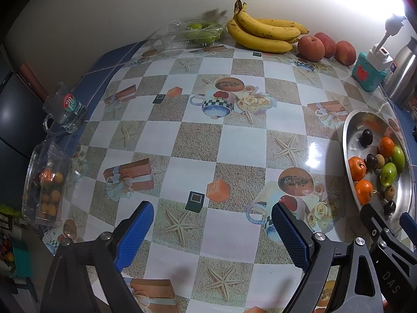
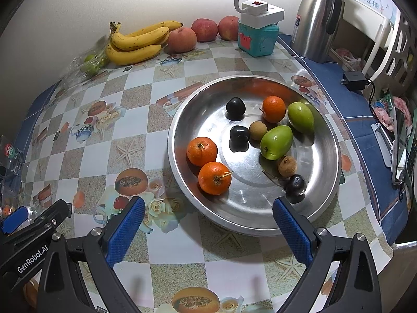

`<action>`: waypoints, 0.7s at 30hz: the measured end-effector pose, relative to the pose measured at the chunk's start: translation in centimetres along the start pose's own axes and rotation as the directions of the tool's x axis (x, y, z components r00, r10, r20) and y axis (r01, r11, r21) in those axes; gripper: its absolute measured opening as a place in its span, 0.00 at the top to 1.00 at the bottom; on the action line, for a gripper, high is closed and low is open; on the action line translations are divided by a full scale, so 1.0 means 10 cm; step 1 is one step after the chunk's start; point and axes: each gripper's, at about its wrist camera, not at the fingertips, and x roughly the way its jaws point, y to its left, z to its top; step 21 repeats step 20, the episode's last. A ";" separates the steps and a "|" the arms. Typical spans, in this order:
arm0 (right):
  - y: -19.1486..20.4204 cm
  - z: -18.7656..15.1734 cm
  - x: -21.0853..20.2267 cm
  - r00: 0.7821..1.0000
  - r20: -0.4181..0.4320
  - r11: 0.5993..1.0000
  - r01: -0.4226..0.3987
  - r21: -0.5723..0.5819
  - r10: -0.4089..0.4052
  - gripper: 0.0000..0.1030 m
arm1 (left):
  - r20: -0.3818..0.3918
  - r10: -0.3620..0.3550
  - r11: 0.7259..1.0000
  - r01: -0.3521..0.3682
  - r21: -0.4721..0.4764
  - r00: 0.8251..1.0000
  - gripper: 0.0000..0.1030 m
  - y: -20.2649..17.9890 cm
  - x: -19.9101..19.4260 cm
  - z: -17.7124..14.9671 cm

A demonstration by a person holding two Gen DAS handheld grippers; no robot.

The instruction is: Organize fruits

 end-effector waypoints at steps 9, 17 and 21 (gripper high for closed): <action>0.00 0.00 0.01 1.000 -0.002 1.000 -0.005 0.003 0.005 0.04 | -0.002 -0.002 1.000 0.002 0.001 1.000 0.09 0.00 0.00 0.00; 0.00 0.00 0.01 1.000 -0.002 1.000 -0.006 0.003 0.006 0.04 | 0.006 -0.024 1.000 0.024 -0.012 1.000 0.09 0.02 -0.02 0.02; 0.00 0.00 0.01 1.000 -0.002 1.000 -0.006 0.003 0.006 0.04 | 0.016 -0.017 1.000 0.017 -0.013 1.000 0.09 0.01 -0.04 0.03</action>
